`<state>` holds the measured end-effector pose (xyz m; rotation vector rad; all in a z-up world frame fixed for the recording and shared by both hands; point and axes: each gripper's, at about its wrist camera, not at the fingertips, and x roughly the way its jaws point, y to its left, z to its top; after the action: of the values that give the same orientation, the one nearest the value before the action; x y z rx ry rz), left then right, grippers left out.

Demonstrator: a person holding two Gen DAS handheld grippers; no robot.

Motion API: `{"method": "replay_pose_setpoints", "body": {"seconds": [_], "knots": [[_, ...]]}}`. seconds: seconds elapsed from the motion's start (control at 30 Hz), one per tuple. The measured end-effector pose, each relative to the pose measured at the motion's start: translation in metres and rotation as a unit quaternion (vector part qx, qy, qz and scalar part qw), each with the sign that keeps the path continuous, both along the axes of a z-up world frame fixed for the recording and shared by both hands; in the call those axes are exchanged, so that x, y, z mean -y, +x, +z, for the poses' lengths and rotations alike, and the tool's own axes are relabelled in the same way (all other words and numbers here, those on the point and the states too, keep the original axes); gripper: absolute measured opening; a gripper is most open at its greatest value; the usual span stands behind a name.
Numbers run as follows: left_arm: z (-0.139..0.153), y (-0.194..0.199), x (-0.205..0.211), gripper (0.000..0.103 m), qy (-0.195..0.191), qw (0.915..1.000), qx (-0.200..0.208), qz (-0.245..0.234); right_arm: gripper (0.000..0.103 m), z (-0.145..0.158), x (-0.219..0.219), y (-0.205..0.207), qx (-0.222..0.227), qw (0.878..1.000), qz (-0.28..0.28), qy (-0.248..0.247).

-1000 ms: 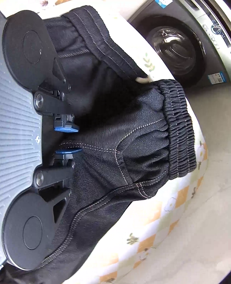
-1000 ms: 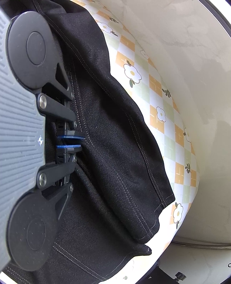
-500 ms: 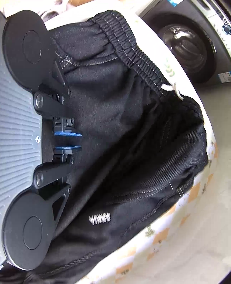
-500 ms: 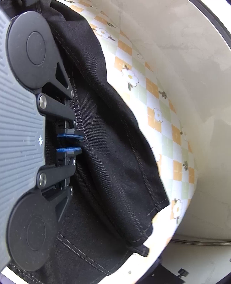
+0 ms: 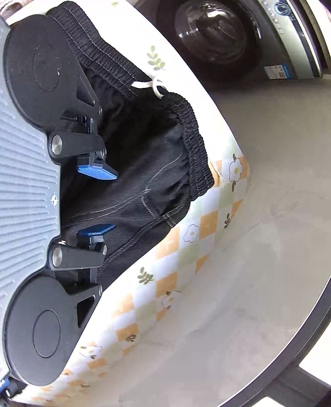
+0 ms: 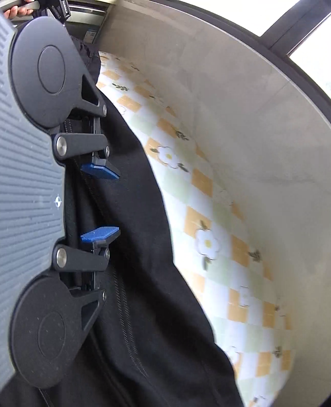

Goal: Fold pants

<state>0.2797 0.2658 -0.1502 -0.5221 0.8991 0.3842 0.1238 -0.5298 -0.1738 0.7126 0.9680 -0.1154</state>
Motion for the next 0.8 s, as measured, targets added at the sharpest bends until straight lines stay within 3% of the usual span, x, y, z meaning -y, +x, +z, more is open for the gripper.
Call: {"method": "replay_pose_setpoints", "body": {"seconds": [0.2,0.3,0.37,0.6,0.67,0.8], "knots": [[0.007,0.026,-0.038,0.055,-0.007,0.9997,0.013,0.017,0.046,-0.028,0.005,0.004,-0.015,0.995,-0.072,0.067],[0.011,0.047,-0.059,0.056,-0.01,0.9995,0.019,0.024,0.019,-0.023,0.008,0.009,-0.014,0.993,-0.099,0.066],[0.011,0.062,-0.071,0.056,-0.023,0.9993,0.02,0.023,0.01,-0.009,0.008,0.014,0.001,0.995,-0.092,0.046],[-0.012,0.13,-0.112,0.058,-0.045,0.9989,0.007,-0.004,0.009,0.025,-0.005,0.052,0.053,0.996,-0.064,-0.04],[-0.025,0.147,-0.12,0.059,-0.035,0.9993,-0.012,-0.006,0.009,0.026,-0.012,0.064,0.056,0.994,-0.057,-0.069],[-0.05,0.166,-0.125,0.059,-0.055,0.9967,-0.059,-0.01,0.009,0.023,-0.018,0.074,0.051,0.993,-0.054,-0.088]]}}
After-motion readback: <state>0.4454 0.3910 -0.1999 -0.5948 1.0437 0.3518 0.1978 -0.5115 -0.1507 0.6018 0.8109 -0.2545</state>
